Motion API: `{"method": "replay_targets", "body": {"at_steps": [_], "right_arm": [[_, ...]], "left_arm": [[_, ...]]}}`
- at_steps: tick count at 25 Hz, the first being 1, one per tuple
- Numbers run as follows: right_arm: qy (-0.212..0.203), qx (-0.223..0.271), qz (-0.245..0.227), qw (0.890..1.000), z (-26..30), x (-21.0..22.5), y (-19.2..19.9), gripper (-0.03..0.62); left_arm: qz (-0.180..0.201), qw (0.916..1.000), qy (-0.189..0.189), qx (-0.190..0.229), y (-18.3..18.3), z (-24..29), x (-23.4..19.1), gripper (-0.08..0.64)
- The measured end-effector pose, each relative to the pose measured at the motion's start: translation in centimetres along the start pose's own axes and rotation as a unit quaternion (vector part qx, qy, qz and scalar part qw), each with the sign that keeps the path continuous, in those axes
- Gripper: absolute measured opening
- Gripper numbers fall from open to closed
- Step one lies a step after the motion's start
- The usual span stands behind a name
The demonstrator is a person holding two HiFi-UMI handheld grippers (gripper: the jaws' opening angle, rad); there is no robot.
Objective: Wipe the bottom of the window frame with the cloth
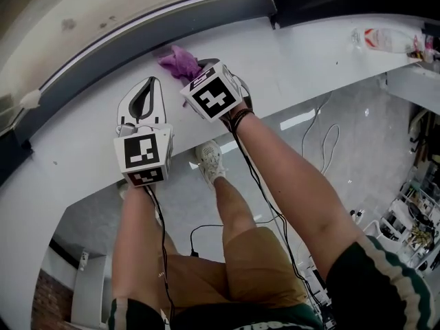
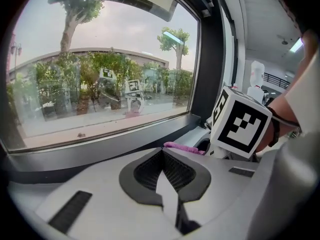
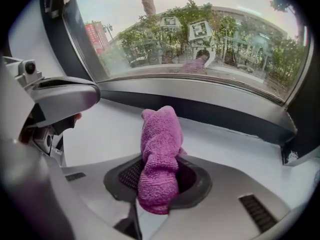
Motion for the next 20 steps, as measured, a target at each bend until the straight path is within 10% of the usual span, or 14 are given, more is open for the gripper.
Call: {"method": "replay_targets", "body": {"at_steps": [20], "right_arm": [[0.061,-0.004,0.006,0.998,-5.6,10.0,6.4,0.118]], "left_arm": [[0.031,0.9971,0.069,0.004,-2.7,6.6,10.2,0.009]]}}
Point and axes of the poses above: the fingertips, and each gripper's own axes: z forward along the fingers, x to its right, y out of its underside, the point moved 10 cm from there along -z, backward along the fingers, and after that the axes turned 1 degree about x, right-handed, at the moved point
